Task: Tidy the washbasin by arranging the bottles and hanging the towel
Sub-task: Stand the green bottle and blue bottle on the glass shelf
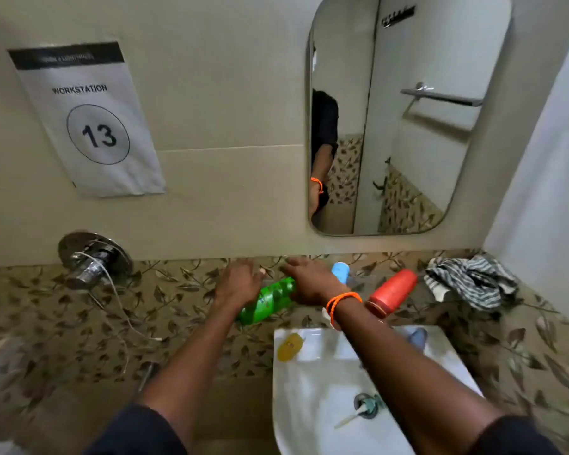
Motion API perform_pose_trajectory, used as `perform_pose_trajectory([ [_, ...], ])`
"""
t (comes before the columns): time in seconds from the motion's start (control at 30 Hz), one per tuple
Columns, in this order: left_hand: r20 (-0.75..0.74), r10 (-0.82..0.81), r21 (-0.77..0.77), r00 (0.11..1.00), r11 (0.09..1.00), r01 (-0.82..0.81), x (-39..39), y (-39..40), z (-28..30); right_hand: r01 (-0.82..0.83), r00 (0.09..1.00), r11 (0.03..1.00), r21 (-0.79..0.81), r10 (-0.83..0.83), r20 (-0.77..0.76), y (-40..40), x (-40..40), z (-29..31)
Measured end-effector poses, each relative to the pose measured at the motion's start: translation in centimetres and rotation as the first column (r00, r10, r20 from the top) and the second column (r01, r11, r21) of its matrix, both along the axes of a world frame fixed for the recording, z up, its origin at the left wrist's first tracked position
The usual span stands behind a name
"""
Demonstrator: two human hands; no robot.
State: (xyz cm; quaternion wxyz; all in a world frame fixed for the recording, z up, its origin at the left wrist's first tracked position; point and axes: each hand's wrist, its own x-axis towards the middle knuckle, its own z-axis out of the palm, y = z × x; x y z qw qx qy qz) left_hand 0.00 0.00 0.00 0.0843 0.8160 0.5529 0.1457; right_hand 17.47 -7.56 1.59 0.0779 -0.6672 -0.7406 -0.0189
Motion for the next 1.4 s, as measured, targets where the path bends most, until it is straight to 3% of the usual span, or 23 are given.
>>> perform_pose_trajectory([
  [0.07, 0.055, 0.073, -0.295, 0.996, 0.954, -0.054, -1.7, 0.8, -1.9, -0.024, 0.999, 0.994, -0.103, 0.028, 0.037, 1.0, -1.9, -3.0],
  [0.17, 0.314, 0.295, -0.660, 0.902, 0.751, -0.015, -3.6, 1.4, -4.5, 0.020, 0.996, 1.000, -0.024, -0.018, 0.086, 1.7, -4.2, -7.7],
  [0.23, 0.429, 0.456, -0.802, 0.780, 0.590, 0.097, -4.1, 1.7, -4.4, 0.040, 0.996, 0.997, 0.064, -0.045, 0.077, 2.3, -4.3, -8.6],
  [0.33, 0.466, 0.458, -0.863, 0.757, 0.424, 0.275, -5.2, 1.8, -3.2, 0.007, 0.998, 0.983, 0.181, -0.018, 0.055, 2.8, -3.7, -8.5],
  [0.4, 0.555, 0.461, -0.825, 0.693, 0.415, 0.384, -5.3, 2.0, -1.9, -0.008, 0.981, 0.979, 0.204, 0.047, -0.186, 3.0, -2.5, -6.5],
  [0.47, 0.638, 0.428, -0.759, 0.640, 0.493, 0.426, -4.2, 2.1, -0.4, 0.001, 0.845, 0.987, 0.158, 0.083, -0.528, 3.5, -0.8, -4.1],
  [0.57, 0.670, 0.201, -0.627, 0.715, 0.669, 0.399, -1.9, 2.1, 0.5, 0.030, 0.567, 0.998, -0.046, -0.055, -0.822, 4.0, 1.2, -1.9],
  [0.63, 0.635, 0.068, -0.565, 0.769, 0.720, 0.403, -0.4, 1.6, 0.3, 0.015, 0.496, 0.994, -0.109, -0.102, -0.862, 4.5, 1.8, -1.4],
  [0.73, 0.656, 0.076, -0.508, 0.751, 0.780, 0.365, 1.0, 1.4, -0.6, 0.050, 0.550, 0.992, -0.117, -0.126, -0.826, 5.3, 2.2, -1.0],
  [0.87, 0.696, 0.135, -0.500, 0.705, 0.796, 0.341, 1.2, 1.9, -1.8, -0.004, 0.556, 0.988, -0.154, -0.126, -0.822, 5.8, 2.7, -1.2],
  [0.97, 0.700, 0.169, -0.489, 0.694, 0.822, 0.293, 1.0, 2.1, -3.0, -0.005, 0.648, 0.991, -0.133, -0.098, -0.755, 4.8, 3.9, -1.3],
  [1.07, 0.778, 0.294, -0.435, 0.555, 0.890, 0.139, 0.3, 1.5, -5.3, 0.029, 0.838, 0.997, -0.077, -0.066, -0.541, 3.2, 7.0, -1.1],
  [1.13, 0.801, 0.398, -0.444, 0.447, 0.896, -0.003, 0.0, 0.3, -6.9, 0.030, 0.975, 0.985, -0.168, -0.066, -0.211, 2.0, 9.3, -1.3],
  [1.2, 0.743, 0.476, -0.527, 0.471, 0.850, -0.028, 0.4, -1.4, -8.1, 0.079, 0.991, 0.931, -0.355, -0.036, 0.125, 0.9, 10.5, -1.9],
  [1.23, 0.704, 0.489, -0.579, 0.515, 0.815, 0.018, 0.9, -2.3, -8.5, 0.095, 0.978, 0.918, -0.384, -0.014, 0.209, 0.5, 10.6, -2.5],
  [1.33, 0.631, 0.414, -0.686, 0.656, 0.693, 0.222, 3.2, -4.3, -8.5, 0.002, 0.971, 0.977, -0.213, 0.049, 0.235, -0.2, 10.2, -4.2],
  [1.4, 0.634, 0.319, -0.678, 0.705, 0.667, 0.308, 5.1, -4.9, -8.0, -0.055, 0.985, 0.997, -0.062, 0.065, 0.160, -0.1, 10.2, -4.7],
])
